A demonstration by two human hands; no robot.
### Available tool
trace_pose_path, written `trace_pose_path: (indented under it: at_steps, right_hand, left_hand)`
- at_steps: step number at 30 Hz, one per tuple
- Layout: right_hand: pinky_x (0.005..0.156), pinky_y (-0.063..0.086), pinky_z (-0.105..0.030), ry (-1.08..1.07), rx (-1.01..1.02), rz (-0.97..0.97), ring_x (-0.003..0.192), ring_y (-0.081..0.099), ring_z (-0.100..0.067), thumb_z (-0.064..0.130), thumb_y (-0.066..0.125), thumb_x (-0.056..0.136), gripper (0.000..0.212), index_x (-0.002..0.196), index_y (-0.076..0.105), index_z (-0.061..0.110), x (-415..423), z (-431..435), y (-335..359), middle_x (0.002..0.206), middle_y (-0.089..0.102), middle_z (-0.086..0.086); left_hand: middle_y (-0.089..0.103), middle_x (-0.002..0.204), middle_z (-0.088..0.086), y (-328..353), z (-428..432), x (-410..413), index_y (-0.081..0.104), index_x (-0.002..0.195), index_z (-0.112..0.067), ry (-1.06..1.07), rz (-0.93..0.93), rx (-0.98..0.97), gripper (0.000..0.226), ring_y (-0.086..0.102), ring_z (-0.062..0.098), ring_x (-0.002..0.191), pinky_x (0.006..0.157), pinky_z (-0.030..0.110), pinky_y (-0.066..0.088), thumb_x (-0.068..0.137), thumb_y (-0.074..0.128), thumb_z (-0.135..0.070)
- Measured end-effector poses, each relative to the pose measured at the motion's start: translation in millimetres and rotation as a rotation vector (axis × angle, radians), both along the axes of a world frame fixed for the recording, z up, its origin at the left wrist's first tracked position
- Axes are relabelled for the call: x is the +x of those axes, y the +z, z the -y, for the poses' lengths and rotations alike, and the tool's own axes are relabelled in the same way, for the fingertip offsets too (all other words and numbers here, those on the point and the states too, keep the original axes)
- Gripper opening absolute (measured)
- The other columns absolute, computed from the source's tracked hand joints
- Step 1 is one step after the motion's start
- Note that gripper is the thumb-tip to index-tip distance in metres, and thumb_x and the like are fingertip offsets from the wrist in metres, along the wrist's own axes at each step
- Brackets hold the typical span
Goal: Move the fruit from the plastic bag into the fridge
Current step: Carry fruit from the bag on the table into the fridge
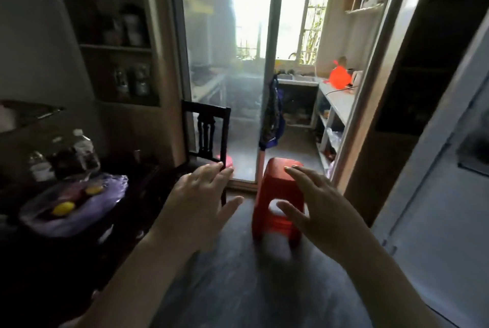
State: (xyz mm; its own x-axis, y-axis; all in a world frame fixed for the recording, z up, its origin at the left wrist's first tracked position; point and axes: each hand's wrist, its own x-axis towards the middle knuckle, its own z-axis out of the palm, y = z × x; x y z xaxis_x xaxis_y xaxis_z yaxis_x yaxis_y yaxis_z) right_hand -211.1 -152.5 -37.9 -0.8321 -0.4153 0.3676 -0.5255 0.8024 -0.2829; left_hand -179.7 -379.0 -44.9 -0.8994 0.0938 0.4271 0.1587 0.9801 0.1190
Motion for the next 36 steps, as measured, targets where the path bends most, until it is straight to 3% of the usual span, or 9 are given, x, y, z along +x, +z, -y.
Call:
trace_pose_path:
  at_steps: [4, 11, 14, 18, 24, 28, 31, 36]
  right_hand:
    - [0.108, 0.019, -0.024, 0.115, -0.003, -0.003, 0.141, 0.023, -0.013, 0.054, 0.051, 0.086, 0.072, 0.147, 0.024, 0.028, -52.4, 35.7, -12.3, 0.153, 0.028, 0.006]
    - [0.105, 0.017, -0.017, 0.294, -0.012, 0.038, 0.138, 0.026, -0.011, 0.052, 0.054, 0.086, 0.071, 0.146, 0.028, 0.026, -143.6, 85.6, -23.4, 0.15, 0.031, 0.006]
    - [0.105, 0.021, -0.02, 0.365, -0.011, 0.042, 0.135, 0.031, -0.013, 0.051, 0.055, 0.085, 0.069, 0.145, 0.032, 0.024, -183.9, 103.5, -23.3, 0.148, 0.035, 0.005]
    - [0.107, 0.029, -0.026, 0.464, -0.033, 0.049, 0.134, 0.036, -0.018, 0.05, 0.053, 0.083, 0.069, 0.142, 0.038, 0.018, -227.3, 146.7, -35.4, 0.144, 0.041, 0.001]
    - [0.104, 0.019, -0.018, 0.705, 0.027, 0.108, 0.136, 0.031, -0.016, 0.044, 0.059, 0.086, 0.068, 0.144, 0.035, 0.018, -247.0, 241.8, -64.0, 0.147, 0.037, 0.002]
    - [0.104, 0.026, -0.021, 0.832, 0.06, 0.139, 0.131, 0.04, -0.019, 0.057, 0.041, 0.083, 0.07, 0.14, 0.042, 0.016, -252.4, 312.9, -85.5, 0.141, 0.045, -0.001]
    - [0.105, 0.033, -0.027, 0.928, 0.103, 0.15, 0.131, 0.041, -0.019, 0.053, 0.05, 0.085, 0.066, 0.14, 0.041, 0.018, -255.7, 367.6, -106.4, 0.142, 0.045, 0.001]
    - [0.104, 0.033, -0.027, 0.995, 0.213, 0.182, 0.13, 0.042, -0.022, 0.044, 0.057, 0.086, 0.062, 0.139, 0.043, 0.014, -271.6, 461.4, -135.2, 0.14, 0.046, -0.001]
  left_hand:
    - [0.042, 0.145, -0.003, -13.2, 38.9, -20.8, 0.041, 0.141, -0.022, 0.159, 0.034, 0.027, 0.082, 0.035, 0.015, 0.135, 0.106, 0.035, 0.03, 0.078, 0.015, -0.068]
    - [0.039, 0.148, 0.001, -33.4, 82.5, -73.4, 0.037, 0.144, -0.021, 0.373, 0.07, 0.045, 0.081, 0.035, 0.019, 0.136, 0.108, 0.039, 0.03, 0.082, 0.018, -0.071]
    - [0.033, 0.151, -0.001, -38.8, 94.4, -97.6, 0.031, 0.146, -0.022, 0.437, 0.082, 0.09, 0.084, 0.028, 0.017, 0.14, 0.111, 0.037, 0.025, 0.08, 0.014, -0.072]
    - [0.038, 0.149, 0.001, -52.7, 117.3, -115.2, 0.035, 0.144, -0.019, 0.547, 0.064, 0.125, 0.08, 0.032, 0.018, 0.138, 0.111, 0.039, 0.03, 0.084, 0.02, -0.069]
    - [0.04, 0.147, 0.003, -74.8, 175.3, -101.2, 0.037, 0.143, -0.018, 0.762, 0.115, 0.116, 0.079, 0.037, 0.018, 0.135, 0.109, 0.037, 0.034, 0.084, 0.023, -0.068]
    - [0.038, 0.148, 0.0, -89.5, 225.8, -87.3, 0.036, 0.144, -0.019, 0.898, 0.135, 0.161, 0.082, 0.035, 0.016, 0.136, 0.108, 0.035, 0.033, 0.081, 0.02, -0.069]
    - [0.042, 0.146, 0.003, -108.0, 266.7, -86.0, 0.036, 0.143, -0.016, 0.954, 0.148, 0.198, 0.081, 0.04, 0.018, 0.133, 0.104, 0.034, 0.036, 0.081, 0.025, -0.067]
    - [0.048, 0.139, 0.001, -137.4, 357.3, -103.1, 0.039, 0.141, -0.015, 0.987, 0.171, 0.273, 0.068, 0.046, 0.019, 0.127, 0.1, 0.034, 0.041, 0.088, 0.043, -0.057]
